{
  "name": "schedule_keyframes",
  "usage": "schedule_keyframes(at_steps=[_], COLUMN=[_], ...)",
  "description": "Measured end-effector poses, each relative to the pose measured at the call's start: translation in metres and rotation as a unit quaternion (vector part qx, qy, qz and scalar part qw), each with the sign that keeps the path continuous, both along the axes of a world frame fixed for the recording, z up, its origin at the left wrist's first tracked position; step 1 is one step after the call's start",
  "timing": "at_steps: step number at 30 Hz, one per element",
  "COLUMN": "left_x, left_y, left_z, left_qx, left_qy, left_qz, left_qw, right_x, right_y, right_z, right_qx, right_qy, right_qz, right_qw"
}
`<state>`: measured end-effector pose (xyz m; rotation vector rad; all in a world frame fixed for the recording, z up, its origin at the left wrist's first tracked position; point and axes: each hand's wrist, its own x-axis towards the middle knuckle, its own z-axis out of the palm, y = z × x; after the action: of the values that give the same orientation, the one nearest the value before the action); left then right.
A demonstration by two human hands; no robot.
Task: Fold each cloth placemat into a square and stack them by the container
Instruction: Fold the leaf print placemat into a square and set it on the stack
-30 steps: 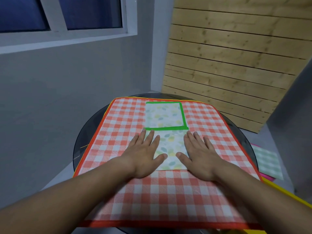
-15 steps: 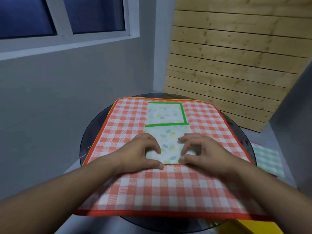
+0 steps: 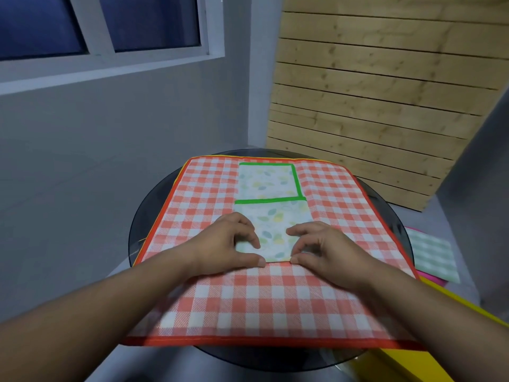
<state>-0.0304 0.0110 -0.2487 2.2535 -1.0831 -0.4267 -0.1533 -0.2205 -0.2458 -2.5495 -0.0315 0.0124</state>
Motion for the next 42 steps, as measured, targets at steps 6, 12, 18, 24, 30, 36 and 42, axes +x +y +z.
schedule_keyframes(at_steps=[6, 12, 18, 24, 30, 36, 42], left_x=[-0.001, -0.006, -0.007, -0.012, 0.000, 0.009, 0.016], left_y=[0.002, 0.002, 0.001, 0.000, -0.009, -0.013, -0.016], left_z=[0.012, 0.026, 0.045, 0.062, 0.052, 0.022, 0.015], left_qx=[-0.063, -0.182, -0.290, -0.347, -0.322, -0.093, -0.019], left_qy=[0.051, 0.136, 0.137, 0.209, 0.294, 0.184, 0.084], left_qz=[0.022, 0.057, 0.090, 0.126, 0.194, 0.248, 0.261], left_qw=[0.996, 0.972, 0.943, 0.906, 0.879, 0.947, 0.961], right_x=[0.001, 0.002, -0.003, -0.004, 0.014, 0.028, 0.032], right_y=[0.001, 0.007, 0.001, -0.008, -0.001, 0.001, -0.001], right_z=[0.010, 0.023, 0.045, 0.038, 0.028, 0.014, 0.009], right_qx=[0.099, 0.188, 0.271, 0.321, 0.330, 0.237, 0.149], right_qy=[-0.037, -0.071, -0.135, -0.076, -0.052, -0.019, -0.010], right_qz=[-0.057, -0.100, -0.124, -0.112, -0.172, -0.231, -0.244], right_qw=[0.993, 0.974, 0.945, 0.937, 0.927, 0.943, 0.958])
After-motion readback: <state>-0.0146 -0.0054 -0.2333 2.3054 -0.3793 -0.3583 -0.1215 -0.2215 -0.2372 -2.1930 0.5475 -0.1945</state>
